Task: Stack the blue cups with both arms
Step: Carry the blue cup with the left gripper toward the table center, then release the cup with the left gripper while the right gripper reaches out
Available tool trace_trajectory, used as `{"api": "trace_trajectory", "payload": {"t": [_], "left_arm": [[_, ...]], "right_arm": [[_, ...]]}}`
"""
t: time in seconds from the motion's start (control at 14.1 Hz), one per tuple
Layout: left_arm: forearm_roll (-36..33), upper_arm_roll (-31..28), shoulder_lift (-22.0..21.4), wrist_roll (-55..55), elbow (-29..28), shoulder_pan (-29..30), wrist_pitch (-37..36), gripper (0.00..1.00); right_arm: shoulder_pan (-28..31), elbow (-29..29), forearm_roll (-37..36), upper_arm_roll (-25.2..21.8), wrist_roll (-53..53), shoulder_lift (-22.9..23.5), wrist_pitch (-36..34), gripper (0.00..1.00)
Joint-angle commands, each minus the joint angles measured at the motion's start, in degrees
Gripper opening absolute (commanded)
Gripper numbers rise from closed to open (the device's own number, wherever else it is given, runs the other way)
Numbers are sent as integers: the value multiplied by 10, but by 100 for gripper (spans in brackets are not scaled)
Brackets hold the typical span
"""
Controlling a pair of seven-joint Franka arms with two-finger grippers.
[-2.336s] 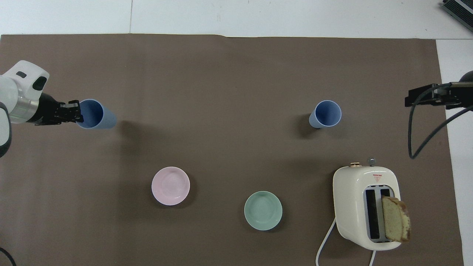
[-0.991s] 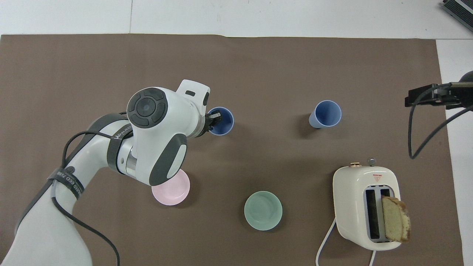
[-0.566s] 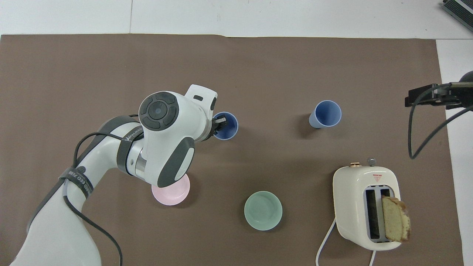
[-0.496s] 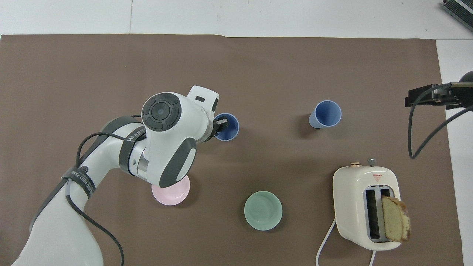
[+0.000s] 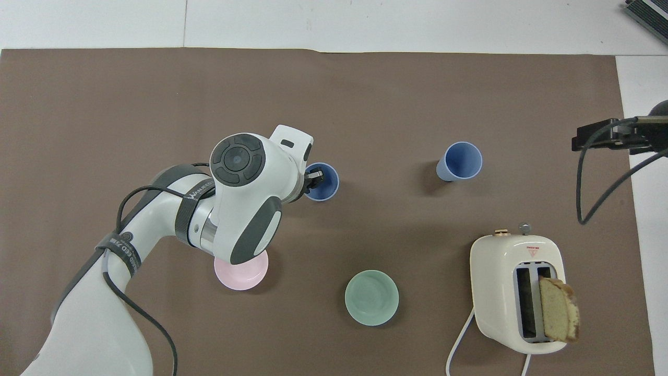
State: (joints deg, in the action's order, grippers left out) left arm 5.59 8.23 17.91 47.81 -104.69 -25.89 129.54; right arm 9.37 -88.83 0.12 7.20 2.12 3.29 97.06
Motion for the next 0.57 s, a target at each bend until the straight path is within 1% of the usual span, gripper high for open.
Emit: {"api": "trace_trajectory", "payload": {"t": [0.0,0.21,0.28,0.5], "left_arm": [[-36,-9,-2,-1,5,-4,-11,100],[-59,-15,-25,-21,12,10,-57,100],[-63,-15,-33,-34,12,16,-67,100],[-63,-15,-68,-112,12,68,-109,100]], "right_arm": [[5,-13,7,2,-9,-12,4,100],[0,-20,7,3,-11,-15,8,100],[-1,-32,8,3,-11,-20,12,100],[-2,-59,13,4,-11,-15,77,100]]}}
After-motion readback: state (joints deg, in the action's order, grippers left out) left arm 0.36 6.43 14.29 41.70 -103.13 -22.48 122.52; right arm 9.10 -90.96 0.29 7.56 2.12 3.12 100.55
